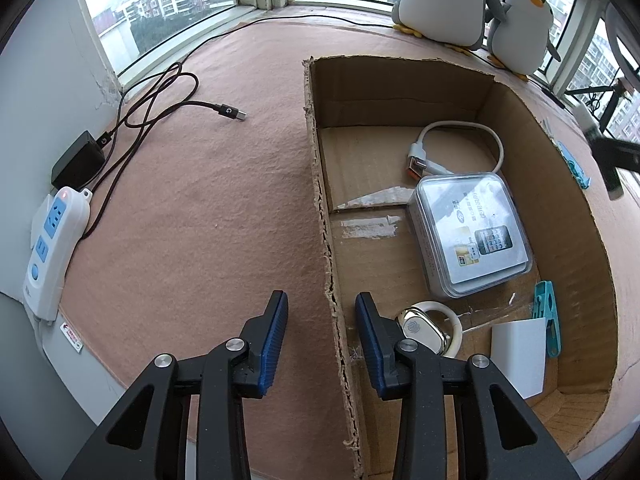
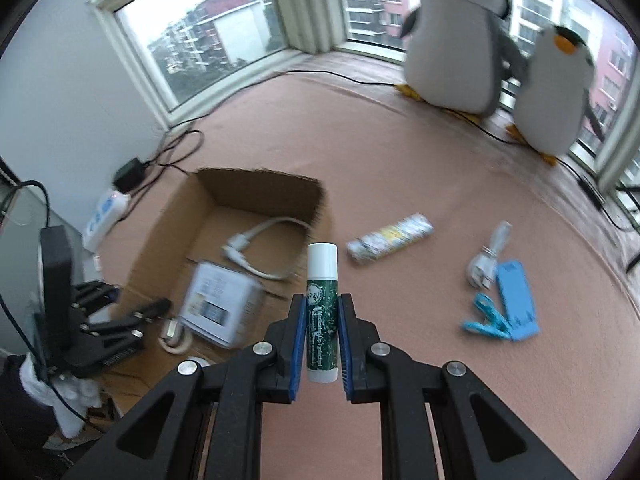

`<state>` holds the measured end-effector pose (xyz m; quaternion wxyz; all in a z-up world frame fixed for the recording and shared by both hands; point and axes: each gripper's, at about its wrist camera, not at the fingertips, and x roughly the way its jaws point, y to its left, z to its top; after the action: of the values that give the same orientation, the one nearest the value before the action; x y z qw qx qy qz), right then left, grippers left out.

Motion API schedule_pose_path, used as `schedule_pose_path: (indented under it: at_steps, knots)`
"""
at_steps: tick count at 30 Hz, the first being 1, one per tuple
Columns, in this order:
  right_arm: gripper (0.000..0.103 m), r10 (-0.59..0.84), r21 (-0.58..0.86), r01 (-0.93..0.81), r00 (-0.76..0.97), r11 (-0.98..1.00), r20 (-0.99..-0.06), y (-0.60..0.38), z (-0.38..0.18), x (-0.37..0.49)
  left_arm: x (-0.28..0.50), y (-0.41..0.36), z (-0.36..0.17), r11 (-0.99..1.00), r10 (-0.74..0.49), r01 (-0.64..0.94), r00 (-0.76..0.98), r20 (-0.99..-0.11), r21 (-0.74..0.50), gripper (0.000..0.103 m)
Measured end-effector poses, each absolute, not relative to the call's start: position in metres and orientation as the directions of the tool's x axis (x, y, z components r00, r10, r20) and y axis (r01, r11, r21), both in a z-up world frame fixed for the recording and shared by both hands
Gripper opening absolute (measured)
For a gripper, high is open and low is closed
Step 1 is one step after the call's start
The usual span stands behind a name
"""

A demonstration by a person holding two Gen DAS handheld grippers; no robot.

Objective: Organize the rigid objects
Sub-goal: 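Carry the green glue stick into the box beside the cable and release, then move the right gripper to the patterned lighter and grasp it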

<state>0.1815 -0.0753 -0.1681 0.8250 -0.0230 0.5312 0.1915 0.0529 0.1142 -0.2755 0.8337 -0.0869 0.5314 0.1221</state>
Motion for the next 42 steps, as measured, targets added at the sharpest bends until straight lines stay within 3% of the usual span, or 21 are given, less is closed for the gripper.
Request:
schedule_pose_path:
  at_steps: [17,21,42]
  knots:
    - [0.014,0.278,0.133,-0.409,0.318,0.903,-0.906,0.005,-0.197,0.218,0.054,0.115,-0.275,0.956,0.109,-0.293,0.409,-0.906,-0.017,0.038]
    - [0.030,0.285,0.136,-0.412,0.326,0.901,-0.901,0.006,-0.197,0.218,0.054,0.115,-0.275,0.956,0.111,-0.293,0.410,-0.905,-0.016,0.038]
    - [0.036,0.301,0.174,-0.341,0.367,0.924,-0.880,-0.028,-0.178,0.216,0.058,0.114,-0.275,0.957,0.111,-0.291,0.411,-0.905,-0.015,0.038]
